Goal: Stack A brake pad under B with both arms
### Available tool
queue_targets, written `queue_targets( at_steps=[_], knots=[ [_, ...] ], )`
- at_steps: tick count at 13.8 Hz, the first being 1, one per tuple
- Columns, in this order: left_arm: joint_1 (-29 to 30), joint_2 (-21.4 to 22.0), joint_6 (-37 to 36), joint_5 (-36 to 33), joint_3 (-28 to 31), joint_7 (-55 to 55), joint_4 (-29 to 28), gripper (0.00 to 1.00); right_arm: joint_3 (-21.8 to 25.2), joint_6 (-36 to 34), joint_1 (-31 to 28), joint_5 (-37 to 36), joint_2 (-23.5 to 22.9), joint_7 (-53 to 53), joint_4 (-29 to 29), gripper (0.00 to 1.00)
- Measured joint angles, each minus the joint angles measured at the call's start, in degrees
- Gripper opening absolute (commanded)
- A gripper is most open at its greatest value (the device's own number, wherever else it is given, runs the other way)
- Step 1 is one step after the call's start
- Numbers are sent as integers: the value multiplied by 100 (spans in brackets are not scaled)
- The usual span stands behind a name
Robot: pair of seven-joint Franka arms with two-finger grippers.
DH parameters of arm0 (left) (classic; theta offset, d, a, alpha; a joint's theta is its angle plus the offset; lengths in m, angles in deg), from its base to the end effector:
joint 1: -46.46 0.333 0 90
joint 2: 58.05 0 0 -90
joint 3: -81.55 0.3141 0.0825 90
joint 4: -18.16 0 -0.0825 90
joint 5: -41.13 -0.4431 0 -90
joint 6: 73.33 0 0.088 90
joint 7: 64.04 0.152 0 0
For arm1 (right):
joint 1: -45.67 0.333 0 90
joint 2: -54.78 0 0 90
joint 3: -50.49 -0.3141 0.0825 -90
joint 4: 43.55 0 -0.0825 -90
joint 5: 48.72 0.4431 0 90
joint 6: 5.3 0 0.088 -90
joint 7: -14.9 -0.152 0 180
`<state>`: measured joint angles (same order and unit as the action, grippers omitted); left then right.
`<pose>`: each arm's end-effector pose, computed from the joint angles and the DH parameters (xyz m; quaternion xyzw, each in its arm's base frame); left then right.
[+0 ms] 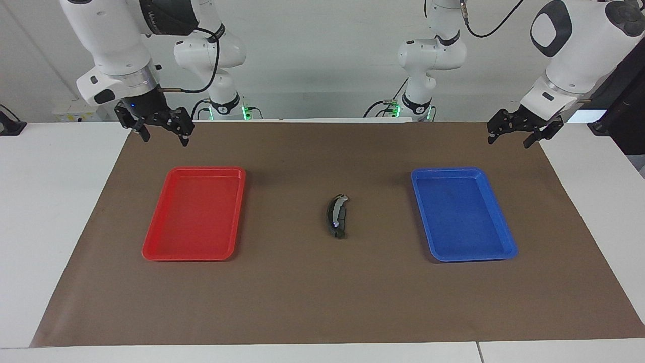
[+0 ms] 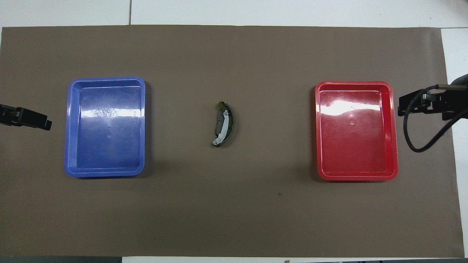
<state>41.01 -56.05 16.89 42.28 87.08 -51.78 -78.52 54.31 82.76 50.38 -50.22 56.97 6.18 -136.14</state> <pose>0.5958 -0.0016 0.5374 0.9936 -0.1057 -0.0375 0.0158 0.5958 0.0046 0.5740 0.9974 -0.0684 -0.0194 0.0135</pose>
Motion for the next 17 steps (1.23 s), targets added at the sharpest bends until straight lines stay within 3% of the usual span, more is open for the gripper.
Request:
queue_targets(
  at_steps=[4, 17],
  knots=[
    [0, 0, 0, 0, 0, 0, 0, 100, 2, -196, -255, 20, 25, 127, -39, 99],
    [0, 0, 0, 0, 0, 0, 0, 100, -62, -257, -268, -20, 77, 445, -36, 99]
  ],
)
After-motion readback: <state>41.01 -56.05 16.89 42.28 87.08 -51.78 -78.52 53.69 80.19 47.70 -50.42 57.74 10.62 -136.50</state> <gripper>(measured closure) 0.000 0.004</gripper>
